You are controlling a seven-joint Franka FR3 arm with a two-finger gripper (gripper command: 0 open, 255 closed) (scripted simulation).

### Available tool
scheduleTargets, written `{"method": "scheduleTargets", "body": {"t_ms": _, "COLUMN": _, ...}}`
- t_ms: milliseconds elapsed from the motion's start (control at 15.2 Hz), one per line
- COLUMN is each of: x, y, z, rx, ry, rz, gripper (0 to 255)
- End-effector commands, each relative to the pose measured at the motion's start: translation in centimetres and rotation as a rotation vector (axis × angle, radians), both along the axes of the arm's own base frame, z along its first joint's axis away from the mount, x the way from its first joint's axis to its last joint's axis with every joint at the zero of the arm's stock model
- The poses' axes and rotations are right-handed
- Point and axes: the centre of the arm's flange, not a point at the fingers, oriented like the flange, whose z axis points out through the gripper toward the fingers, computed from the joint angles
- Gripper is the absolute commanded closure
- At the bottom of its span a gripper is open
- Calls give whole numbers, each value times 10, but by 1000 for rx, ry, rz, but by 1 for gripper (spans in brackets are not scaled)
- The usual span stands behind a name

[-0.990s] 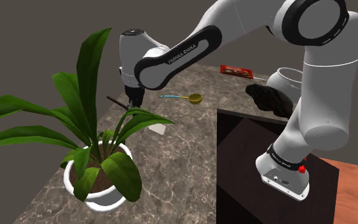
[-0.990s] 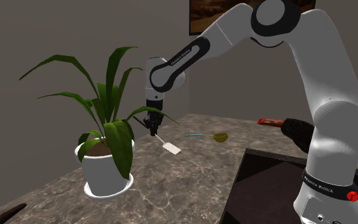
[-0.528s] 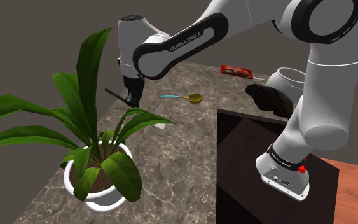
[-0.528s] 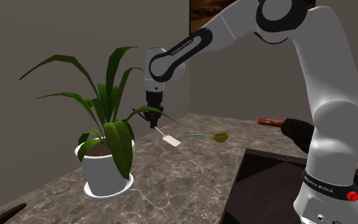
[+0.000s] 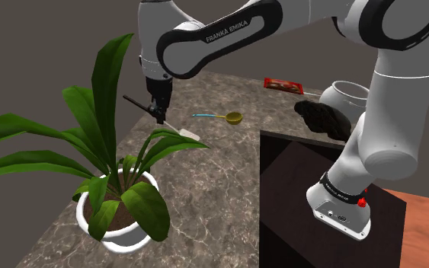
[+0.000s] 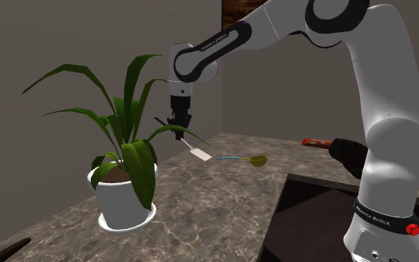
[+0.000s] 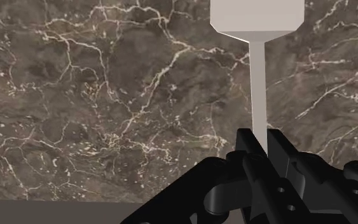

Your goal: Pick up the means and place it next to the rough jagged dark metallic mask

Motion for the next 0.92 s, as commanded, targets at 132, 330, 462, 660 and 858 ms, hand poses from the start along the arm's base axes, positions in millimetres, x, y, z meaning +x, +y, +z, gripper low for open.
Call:
{"method": "scheduleTargets", "body": {"t_ms": 132, "x": 0, "y": 0, "z": 21, "rx": 0, "ry": 0, "rz": 0, "gripper": 255}}
{"method": "scheduleTargets", "body": {"t_ms": 330, "x": 0, "y": 0, "z": 37, "rx": 0, "ry": 0, "rz": 0, "gripper": 255}}
{"method": "scheduleTargets", "body": {"t_ms": 462, "x": 0, "y": 0, "z": 47, "rx": 0, "ry": 0, "rz": 0, "gripper": 255}}
{"method": "scheduleTargets", "body": {"t_ms": 660, "x": 0, "y": 0, "z": 63, "rx": 0, "ry": 0, "rz": 0, "gripper": 255}}
{"method": "scheduleTargets", "body": {"t_ms": 858, "x": -2, "y": -26, "z": 66, "rx": 0, "ry": 0, "rz": 0, "gripper": 255}}
